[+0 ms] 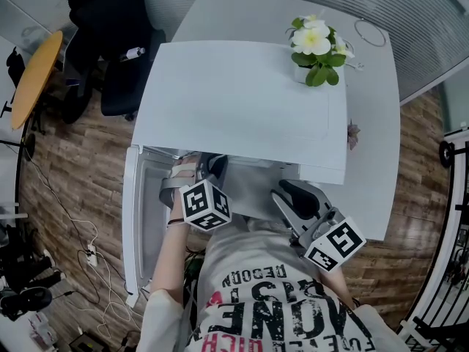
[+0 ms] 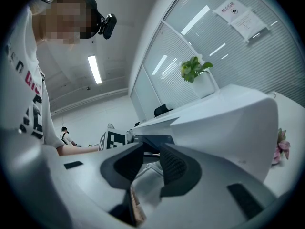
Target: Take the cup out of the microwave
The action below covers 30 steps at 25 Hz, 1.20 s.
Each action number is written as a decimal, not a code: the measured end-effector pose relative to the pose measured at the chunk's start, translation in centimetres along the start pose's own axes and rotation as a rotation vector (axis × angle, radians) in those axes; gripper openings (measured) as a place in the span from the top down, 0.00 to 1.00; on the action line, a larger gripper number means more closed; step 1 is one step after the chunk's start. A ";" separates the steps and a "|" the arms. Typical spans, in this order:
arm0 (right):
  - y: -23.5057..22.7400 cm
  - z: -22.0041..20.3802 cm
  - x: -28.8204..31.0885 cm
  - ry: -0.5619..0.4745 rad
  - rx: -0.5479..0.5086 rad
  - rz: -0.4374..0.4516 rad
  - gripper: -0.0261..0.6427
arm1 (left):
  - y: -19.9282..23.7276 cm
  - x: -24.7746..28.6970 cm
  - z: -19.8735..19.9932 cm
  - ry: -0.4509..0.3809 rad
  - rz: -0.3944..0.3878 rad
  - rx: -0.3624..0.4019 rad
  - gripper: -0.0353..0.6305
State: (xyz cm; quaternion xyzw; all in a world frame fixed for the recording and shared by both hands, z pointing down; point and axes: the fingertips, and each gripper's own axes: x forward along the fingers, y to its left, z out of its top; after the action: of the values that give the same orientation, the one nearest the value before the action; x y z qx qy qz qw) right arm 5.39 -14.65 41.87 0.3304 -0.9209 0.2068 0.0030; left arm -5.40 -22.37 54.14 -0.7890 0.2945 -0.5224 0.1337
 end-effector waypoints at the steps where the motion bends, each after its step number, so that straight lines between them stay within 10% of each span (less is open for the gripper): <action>1: 0.0 0.0 0.0 0.001 0.001 0.000 0.79 | 0.0 0.0 0.0 -0.001 -0.002 0.000 0.84; 30: 0.3 -0.1 -0.7 -0.017 0.013 -0.022 0.79 | -0.6 -2.9 1.3 -0.049 0.034 -0.013 0.89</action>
State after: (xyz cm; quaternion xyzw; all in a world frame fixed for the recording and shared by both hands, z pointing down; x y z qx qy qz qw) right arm 5.75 -13.95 41.76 0.3420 -0.9159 0.2101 -0.0047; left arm -4.88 -20.26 51.74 -0.7972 0.3080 -0.4986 0.1447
